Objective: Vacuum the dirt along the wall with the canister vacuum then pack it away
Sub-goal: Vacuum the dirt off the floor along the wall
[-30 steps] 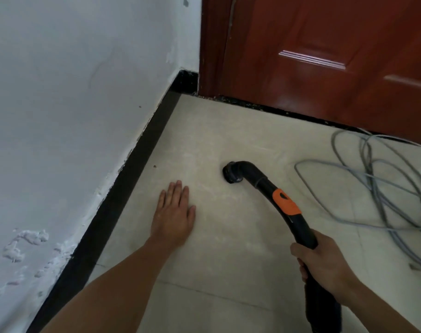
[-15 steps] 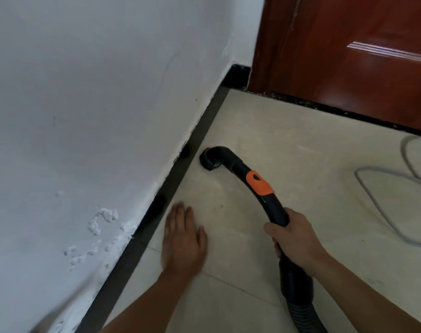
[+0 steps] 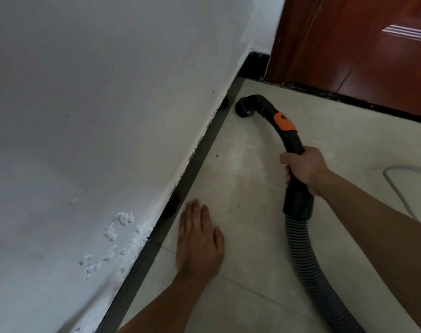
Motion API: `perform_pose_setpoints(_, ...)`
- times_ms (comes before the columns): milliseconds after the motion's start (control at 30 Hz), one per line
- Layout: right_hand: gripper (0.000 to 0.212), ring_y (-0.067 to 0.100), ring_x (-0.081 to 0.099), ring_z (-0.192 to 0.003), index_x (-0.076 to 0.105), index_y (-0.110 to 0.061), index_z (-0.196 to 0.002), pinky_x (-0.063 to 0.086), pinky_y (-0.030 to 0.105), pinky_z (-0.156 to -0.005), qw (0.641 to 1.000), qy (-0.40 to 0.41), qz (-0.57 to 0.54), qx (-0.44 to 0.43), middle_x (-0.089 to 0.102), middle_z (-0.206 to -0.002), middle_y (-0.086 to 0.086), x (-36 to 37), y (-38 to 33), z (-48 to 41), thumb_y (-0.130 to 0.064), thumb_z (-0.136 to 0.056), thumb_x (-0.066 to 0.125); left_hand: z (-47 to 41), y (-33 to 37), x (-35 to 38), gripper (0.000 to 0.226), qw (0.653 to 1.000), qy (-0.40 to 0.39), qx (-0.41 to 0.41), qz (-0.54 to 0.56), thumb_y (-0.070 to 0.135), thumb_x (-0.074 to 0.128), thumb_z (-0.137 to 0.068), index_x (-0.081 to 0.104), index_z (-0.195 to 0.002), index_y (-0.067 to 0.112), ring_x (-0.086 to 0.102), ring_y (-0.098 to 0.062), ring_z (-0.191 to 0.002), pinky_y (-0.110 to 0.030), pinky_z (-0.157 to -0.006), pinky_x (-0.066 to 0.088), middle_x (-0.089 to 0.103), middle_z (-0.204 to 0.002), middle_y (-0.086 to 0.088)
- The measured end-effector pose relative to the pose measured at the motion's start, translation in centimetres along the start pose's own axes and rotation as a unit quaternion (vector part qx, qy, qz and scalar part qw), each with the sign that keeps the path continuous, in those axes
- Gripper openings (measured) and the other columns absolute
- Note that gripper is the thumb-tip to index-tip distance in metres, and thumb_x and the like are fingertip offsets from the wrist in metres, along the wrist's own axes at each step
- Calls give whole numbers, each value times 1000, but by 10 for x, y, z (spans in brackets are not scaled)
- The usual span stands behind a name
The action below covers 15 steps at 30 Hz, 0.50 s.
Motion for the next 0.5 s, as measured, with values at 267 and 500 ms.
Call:
perform_pose_setpoints(267,15,24,56,-43,55,-13,-82,46,30,-44,987,-43,141,-62,60,-63,11,-7,65,99,-16,-82,69,0,-1,-2,61,1000,18,8,-6,35,30,-91,49,-136,-2,34,-33,-139,-41,-114,21,40,-147,-21)
perform_pose_setpoints(500,14,20,53,-40,57,-8,-80,45,32,-42,988,89,122,7,59,-56,10,-112,136,167,-10,-82,70,3,2,0,62,1000,12,19,-18,34,23,-92,51,-137,1,36,-42,-136,-53,-111,31,41,-144,-30)
Point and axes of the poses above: each hand's wrist, its own z-axis away from the middle knuckle, its own x-axis out of the palm, y = z × x, the point moved 2 cm from there along -z, towards the middle knuckle
